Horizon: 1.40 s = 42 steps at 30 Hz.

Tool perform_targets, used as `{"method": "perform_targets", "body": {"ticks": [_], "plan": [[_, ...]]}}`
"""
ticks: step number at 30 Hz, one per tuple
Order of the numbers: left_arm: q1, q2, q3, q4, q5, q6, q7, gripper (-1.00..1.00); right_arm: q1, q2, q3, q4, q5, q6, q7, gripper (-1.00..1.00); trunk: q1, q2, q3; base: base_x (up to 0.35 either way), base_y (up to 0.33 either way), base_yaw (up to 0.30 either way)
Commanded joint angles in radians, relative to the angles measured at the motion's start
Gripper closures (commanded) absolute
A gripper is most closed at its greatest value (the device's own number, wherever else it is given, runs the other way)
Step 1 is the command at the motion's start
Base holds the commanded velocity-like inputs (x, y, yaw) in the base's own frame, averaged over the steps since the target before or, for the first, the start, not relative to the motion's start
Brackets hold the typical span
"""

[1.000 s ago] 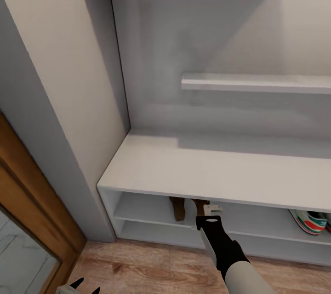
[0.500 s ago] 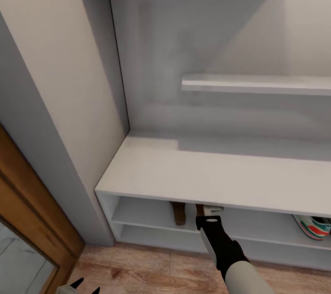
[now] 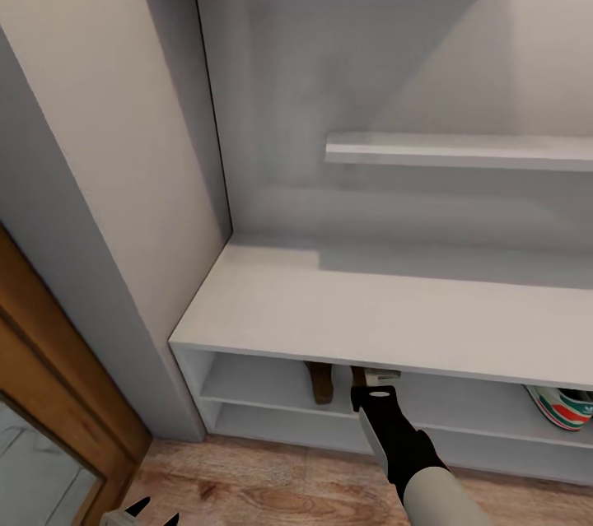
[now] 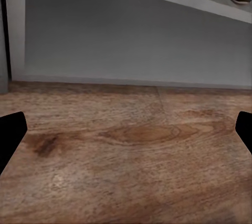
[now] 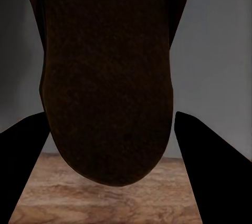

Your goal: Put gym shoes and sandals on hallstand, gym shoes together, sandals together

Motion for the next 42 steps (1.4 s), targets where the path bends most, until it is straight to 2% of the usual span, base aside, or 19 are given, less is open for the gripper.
{"method": "perform_targets", "body": {"ticks": [1, 10, 11, 29, 42], "plan": [[-0.001, -0.001, 0.009, 0.0, -0.01, -0.005, -0.004, -1.0, 0.0, 0.001, -0.004, -0.001, 0.01, 0.007, 0.001, 1.0, 0.0, 0.0, -0.001, 0.034, 0.0, 0.0], [-0.001, -0.001, 0.01, 0.0, -0.01, -0.005, -0.004, -1.0, 0.0, 0.001, -0.004, -0.001, 0.01, 0.007, 0.001, 1.0, 0.0, 0.0, -0.001, 0.069, 0.0, 0.0], [-0.001, -0.001, 0.01, 0.0, -0.01, -0.005, -0.004, -1.0, 0.0, 0.001, -0.004, -0.001, 0.01, 0.007, 0.001, -1.0, 0.0, 0.0, -0.001, 0.013, 0.0, 0.0], [-0.001, -0.001, 0.01, 0.0, -0.01, -0.005, -0.004, -1.0, 0.0, 0.001, -0.003, -0.002, 0.01, 0.007, 0.001, -1.0, 0.0, 0.0, -0.001, -0.011, 0.0, 0.0], [-0.001, -0.001, 0.01, 0.0, -0.01, -0.006, -0.004, -1.0, 0.0, 0.001, -0.004, -0.002, 0.01, 0.007, 0.001, -1.0, 0.0, 0.0, -0.001, -0.273, 0.0, 0.0]]}}
